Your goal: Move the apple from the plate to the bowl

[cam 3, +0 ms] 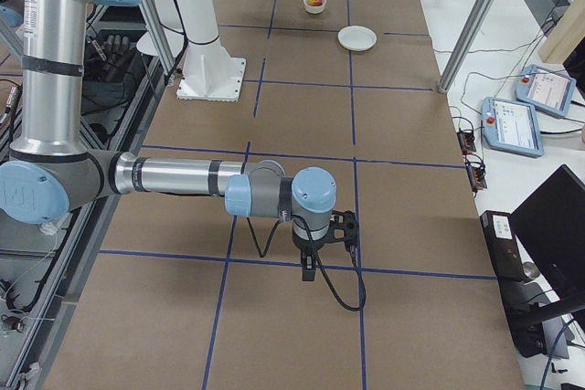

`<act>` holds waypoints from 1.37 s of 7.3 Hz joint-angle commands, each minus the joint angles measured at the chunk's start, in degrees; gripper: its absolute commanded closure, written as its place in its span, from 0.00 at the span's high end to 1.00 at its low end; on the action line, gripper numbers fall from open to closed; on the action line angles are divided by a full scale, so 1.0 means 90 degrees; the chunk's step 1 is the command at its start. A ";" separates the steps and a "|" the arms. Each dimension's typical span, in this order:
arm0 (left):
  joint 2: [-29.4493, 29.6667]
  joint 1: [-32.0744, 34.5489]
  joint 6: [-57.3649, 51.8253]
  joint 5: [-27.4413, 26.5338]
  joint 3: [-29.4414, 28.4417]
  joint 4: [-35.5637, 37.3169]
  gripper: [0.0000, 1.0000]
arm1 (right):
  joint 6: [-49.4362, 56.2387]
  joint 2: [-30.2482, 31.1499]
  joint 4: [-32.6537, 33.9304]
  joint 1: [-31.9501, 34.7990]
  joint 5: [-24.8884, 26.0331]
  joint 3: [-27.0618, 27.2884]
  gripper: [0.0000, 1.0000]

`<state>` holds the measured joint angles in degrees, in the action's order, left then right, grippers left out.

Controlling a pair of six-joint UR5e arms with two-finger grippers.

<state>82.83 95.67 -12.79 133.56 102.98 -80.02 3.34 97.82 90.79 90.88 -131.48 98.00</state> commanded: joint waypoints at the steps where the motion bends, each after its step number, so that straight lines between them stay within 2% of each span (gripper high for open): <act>1: -0.0033 0.0015 -0.0014 0.0024 0.0062 -0.0015 1.00 | 0.0000 0.0000 0.0000 0.0000 0.0000 0.0000 1.00; 10: 0.0074 0.0034 -0.0004 0.0014 0.0062 -0.0015 1.00 | 0.0000 0.0000 0.0000 0.0000 0.0000 0.0000 1.00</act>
<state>83.47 96.05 -12.86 133.68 103.53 -80.17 3.34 97.82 90.79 90.88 -131.48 98.00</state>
